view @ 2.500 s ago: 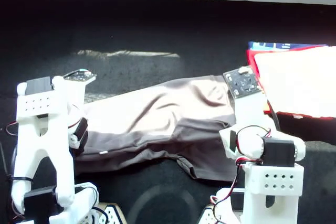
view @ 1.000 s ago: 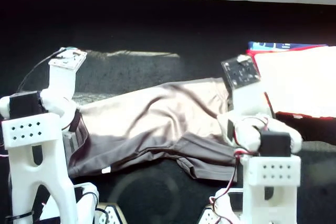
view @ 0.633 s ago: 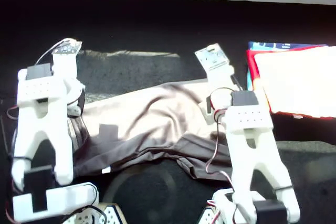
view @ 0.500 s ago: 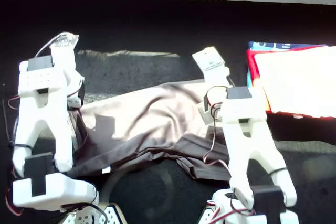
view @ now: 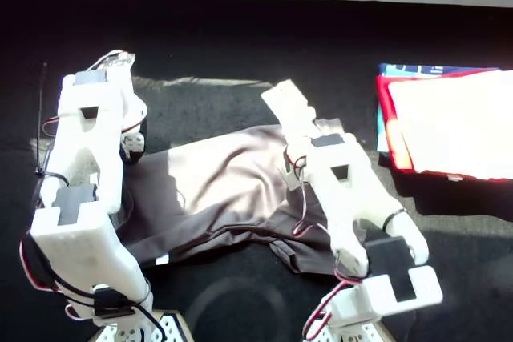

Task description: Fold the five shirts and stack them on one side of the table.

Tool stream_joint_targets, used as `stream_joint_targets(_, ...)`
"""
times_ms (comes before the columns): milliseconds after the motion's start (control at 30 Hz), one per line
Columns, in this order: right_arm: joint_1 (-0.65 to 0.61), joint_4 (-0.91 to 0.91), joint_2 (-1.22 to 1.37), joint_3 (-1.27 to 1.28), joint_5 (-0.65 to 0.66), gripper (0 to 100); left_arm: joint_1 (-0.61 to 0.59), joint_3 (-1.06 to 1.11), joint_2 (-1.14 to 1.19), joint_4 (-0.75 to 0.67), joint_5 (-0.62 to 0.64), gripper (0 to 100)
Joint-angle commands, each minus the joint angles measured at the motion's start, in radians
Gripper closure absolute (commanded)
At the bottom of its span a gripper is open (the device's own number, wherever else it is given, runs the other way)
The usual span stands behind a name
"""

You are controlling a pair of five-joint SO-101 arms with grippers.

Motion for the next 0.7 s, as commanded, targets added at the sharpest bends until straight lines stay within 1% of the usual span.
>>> stream_joint_targets(0, 0.022, -0.035, 0.068, -0.051, -0.006, 99.1, -0.107, -0.074, 0.036, -0.002, -0.031, 99)
stream_joint_targets(67, 0.061, -0.039, 0.110, -0.081, -0.006, 99.1, -0.154, -0.094, 0.051, -0.002, -0.097, 99)
stream_joint_targets(167, 0.127, -0.039, 0.173, -0.154, -0.006, 99.1, -0.216, -0.122, 0.053, 0.000, -0.152, 99)
stream_joint_targets(333, 0.202, -0.019, 0.246, -0.257, -0.006, 99.1, -0.275, -0.140, 0.064, -0.005, -0.244, 99)
stream_joint_targets(467, 0.193, 0.061, 0.245, -0.298, -0.006, 99.1, -0.286, -0.150, 0.053, 0.000, -0.250, 99)
stream_joint_targets(567, 0.156, 0.139, 0.243, -0.348, -0.006, 99.1, -0.265, -0.191, 0.051, 0.008, -0.245, 99)
stream_joint_targets(633, 0.128, 0.193, 0.243, -0.386, -0.006, 99.1, -0.236, -0.228, 0.051, 0.051, -0.238, 99)
stream_joint_targets(667, 0.116, 0.217, 0.243, -0.404, -0.006, 99.1, -0.213, -0.252, 0.051, 0.080, -0.215, 99)
